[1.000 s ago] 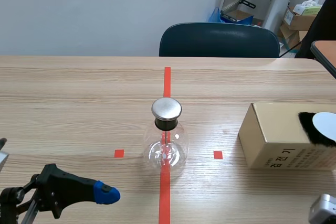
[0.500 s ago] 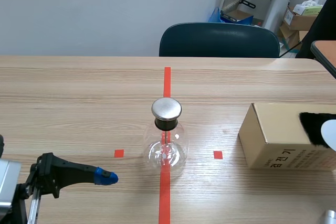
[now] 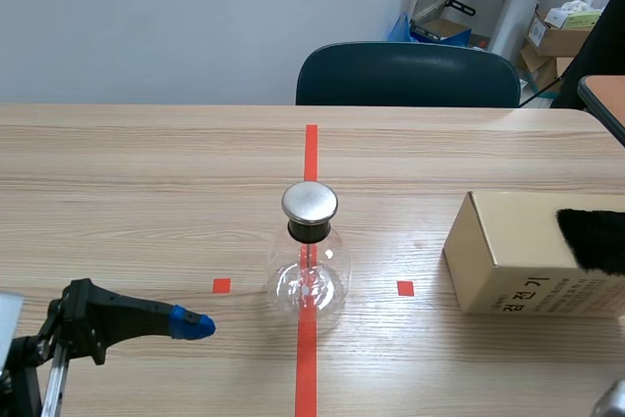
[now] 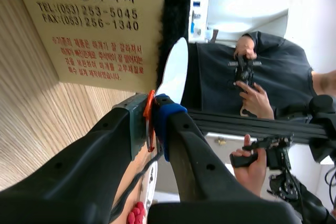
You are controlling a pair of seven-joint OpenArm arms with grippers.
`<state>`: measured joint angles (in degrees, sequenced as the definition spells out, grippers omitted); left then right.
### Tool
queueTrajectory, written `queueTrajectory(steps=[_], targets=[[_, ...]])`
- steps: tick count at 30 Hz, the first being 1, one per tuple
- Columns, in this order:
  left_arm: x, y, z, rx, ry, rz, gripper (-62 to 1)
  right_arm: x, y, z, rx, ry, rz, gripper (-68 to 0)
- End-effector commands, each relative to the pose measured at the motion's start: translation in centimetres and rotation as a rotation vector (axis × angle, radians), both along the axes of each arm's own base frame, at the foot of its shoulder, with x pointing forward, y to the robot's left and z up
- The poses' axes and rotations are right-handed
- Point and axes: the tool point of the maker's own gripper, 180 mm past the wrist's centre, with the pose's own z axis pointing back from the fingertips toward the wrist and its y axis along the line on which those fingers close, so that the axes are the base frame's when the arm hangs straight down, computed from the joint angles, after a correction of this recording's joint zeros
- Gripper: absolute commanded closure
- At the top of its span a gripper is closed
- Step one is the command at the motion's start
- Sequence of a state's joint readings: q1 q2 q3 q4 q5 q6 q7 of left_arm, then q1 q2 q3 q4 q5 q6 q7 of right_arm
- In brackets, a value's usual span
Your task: Do the electroscope experiment
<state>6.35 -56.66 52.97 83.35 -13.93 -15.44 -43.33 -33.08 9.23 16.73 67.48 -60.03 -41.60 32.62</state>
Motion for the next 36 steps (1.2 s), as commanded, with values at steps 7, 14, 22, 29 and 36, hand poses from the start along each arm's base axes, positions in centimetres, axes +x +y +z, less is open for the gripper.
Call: queueTrajectory(steps=[7, 14, 22, 29, 36], targets=[[-0.4, -0.6, 0.8, -0.038, 0.007, -0.010, -49.7, 0.2, 0.5, 1.2, -0.049, -0.048, 0.059, -0.6], [-0.4, -0.5, 0.8, -0.039, 0.006, -0.011, -49.7, 0.2, -1.5, 1.4, -0.063, -0.054, -0.053, -0.6], [-0.4, -0.6, 1.3, -0.064, -0.001, -0.009, -49.7, 0.1, 1.8, 1.1, -0.041, -0.043, 0.129, -0.6], [-0.4, -0.6, 1.3, -0.064, -0.001, -0.009, -49.7, -0.1, -2.5, 1.1, -0.067, -0.045, -0.103, -0.6], [-0.4, -0.6, 1.3, -0.065, -0.001, -0.009, -49.7, -0.2, 2.4, 0.7, -0.034, -0.032, 0.166, -0.6]])
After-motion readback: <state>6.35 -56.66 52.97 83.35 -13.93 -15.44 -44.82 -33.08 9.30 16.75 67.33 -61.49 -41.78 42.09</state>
